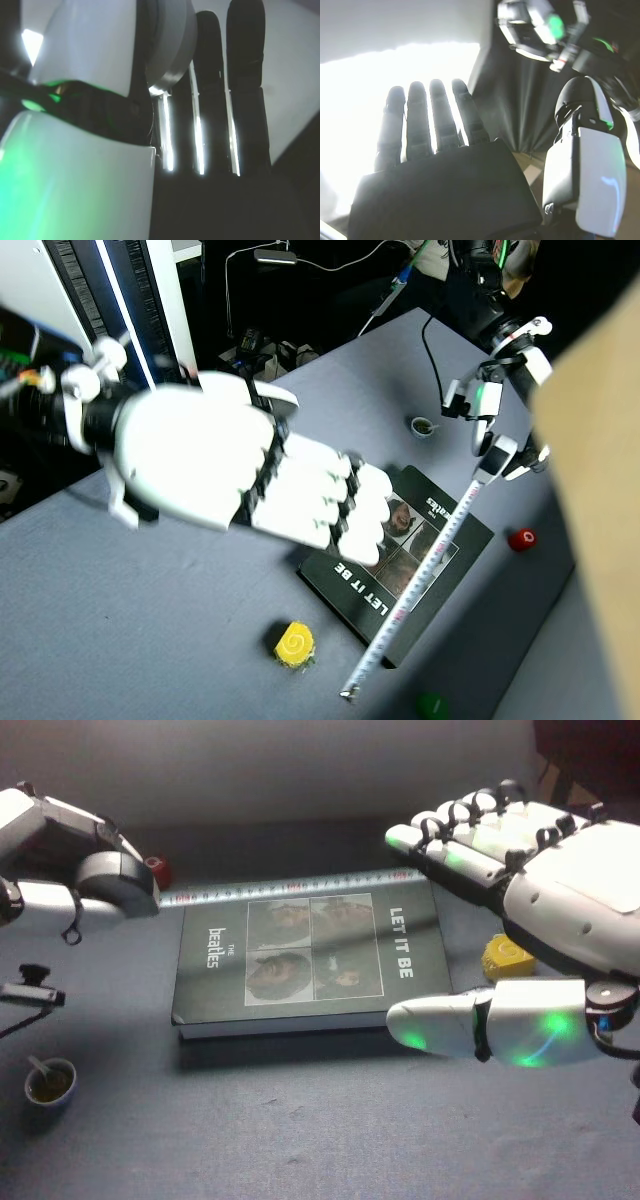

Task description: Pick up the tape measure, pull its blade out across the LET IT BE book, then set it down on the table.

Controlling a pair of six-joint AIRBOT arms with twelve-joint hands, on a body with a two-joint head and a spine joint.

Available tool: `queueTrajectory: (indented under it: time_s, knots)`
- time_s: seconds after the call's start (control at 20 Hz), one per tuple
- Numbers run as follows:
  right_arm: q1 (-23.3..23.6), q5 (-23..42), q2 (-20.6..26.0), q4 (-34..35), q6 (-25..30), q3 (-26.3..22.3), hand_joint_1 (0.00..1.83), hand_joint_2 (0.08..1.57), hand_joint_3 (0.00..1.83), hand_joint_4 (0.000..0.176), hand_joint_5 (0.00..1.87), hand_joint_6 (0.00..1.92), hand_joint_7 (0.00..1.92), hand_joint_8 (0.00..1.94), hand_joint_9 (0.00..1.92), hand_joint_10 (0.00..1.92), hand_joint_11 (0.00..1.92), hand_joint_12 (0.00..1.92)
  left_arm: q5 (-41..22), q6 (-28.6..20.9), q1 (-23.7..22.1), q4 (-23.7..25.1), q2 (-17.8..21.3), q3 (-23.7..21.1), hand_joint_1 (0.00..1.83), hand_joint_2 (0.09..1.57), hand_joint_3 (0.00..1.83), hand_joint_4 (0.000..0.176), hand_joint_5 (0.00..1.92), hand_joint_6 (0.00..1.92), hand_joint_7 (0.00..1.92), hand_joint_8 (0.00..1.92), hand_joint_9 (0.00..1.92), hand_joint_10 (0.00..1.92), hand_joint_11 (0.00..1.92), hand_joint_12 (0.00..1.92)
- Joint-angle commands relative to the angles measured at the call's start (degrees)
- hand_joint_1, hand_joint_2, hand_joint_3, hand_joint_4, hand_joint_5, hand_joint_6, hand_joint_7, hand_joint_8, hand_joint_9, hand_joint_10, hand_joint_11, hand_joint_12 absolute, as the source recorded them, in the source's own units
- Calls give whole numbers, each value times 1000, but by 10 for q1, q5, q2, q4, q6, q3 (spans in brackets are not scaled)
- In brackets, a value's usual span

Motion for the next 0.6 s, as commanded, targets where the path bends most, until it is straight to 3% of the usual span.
queueTrajectory:
  time_s: [0.0,0.15,0.45,0.55]
  knots:
    - [4,68,6,-17,4,-5,0,992,0,0,0,0,0,0,0,0,60,30,-70,-19,-1,2,-1,10,1381,1095,0,0,1101,592,966,993,922,1254,905,971]
    - [0,97,9,-30,17,-11,0,1007,4,0,0,0,0,0,0,0,74,42,-69,-27,12,3,-2,19,1380,1098,0,0,1091,608,959,1006,917,1265,903,977]
    - [-3,87,16,-31,27,-10,0,1013,5,0,0,0,0,0,0,0,56,43,-69,-36,32,4,-7,32,1380,1098,0,0,1106,559,956,1016,916,1268,909,968]
    - [-3,86,16,-32,27,-10,0,1014,5,0,0,0,0,0,0,0,51,45,-70,-52,39,25,-12,44,1380,1099,1,0,1076,608,959,1015,922,1263,911,964]
